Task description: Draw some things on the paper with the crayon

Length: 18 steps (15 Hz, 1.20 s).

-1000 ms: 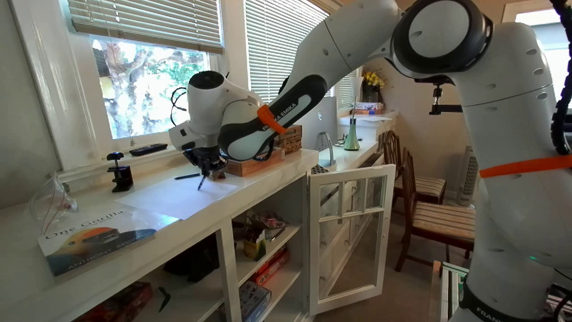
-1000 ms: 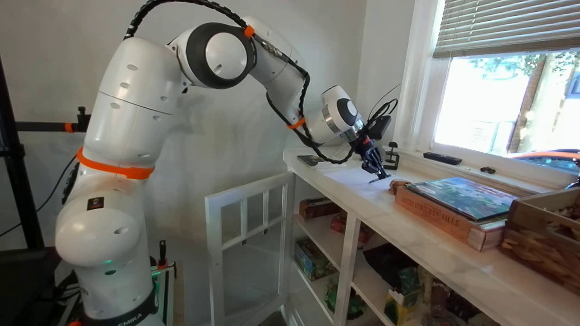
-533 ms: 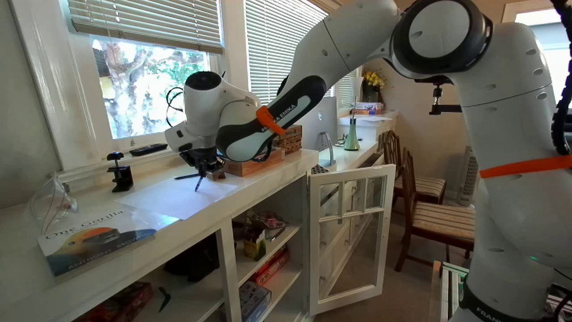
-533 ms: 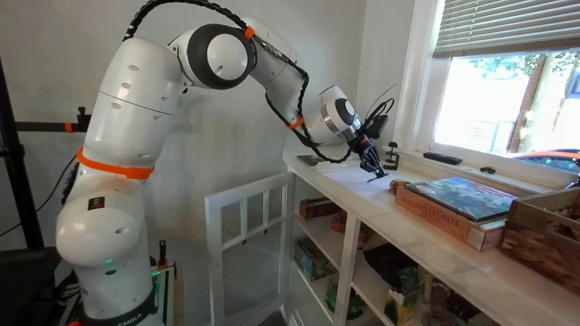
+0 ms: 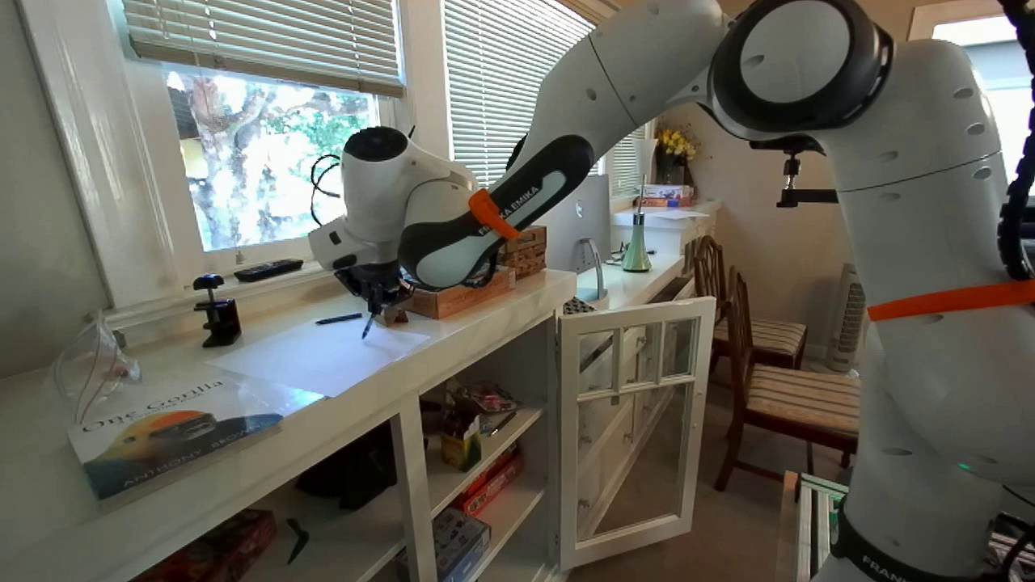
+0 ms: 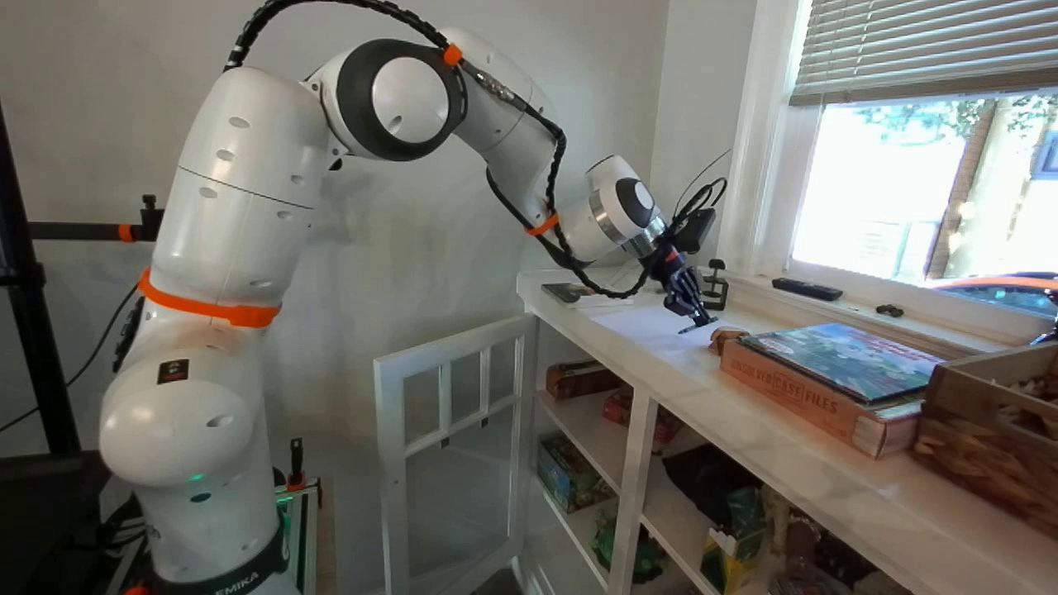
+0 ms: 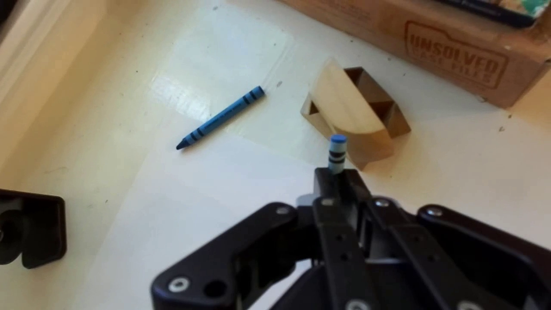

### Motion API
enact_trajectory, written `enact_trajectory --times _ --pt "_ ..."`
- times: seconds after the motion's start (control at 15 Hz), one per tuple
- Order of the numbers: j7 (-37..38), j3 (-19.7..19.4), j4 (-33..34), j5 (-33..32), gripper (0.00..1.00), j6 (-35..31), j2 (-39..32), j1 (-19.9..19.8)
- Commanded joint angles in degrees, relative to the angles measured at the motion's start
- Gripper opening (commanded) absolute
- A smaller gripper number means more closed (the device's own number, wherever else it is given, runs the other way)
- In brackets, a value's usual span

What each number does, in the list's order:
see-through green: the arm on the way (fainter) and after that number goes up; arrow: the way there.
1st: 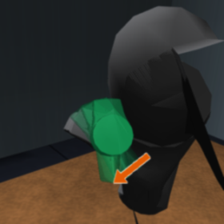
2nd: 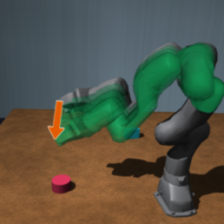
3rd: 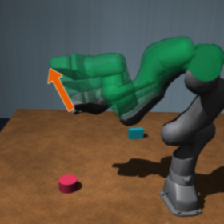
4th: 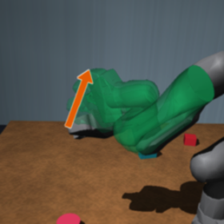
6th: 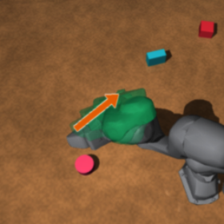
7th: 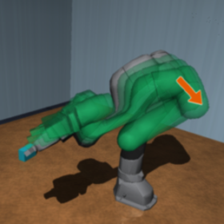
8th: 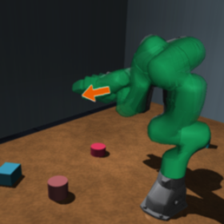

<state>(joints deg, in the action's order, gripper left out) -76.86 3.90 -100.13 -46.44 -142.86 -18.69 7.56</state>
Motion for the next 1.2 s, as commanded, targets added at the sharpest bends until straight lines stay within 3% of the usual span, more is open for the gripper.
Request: enact_trajectory --times 0.0,0.67,1.13 --pt "-0.2 0.3 -3.4 -1.1 0.03 0.4 2.5 -0.5" --pt "-1.8 1.8 -7.8 -0.2 0.03 1.3 6.0 -0.3" --pt "0.1 0.3 -10.1 -2.4 0.03 1.2 7.6 -1.4"
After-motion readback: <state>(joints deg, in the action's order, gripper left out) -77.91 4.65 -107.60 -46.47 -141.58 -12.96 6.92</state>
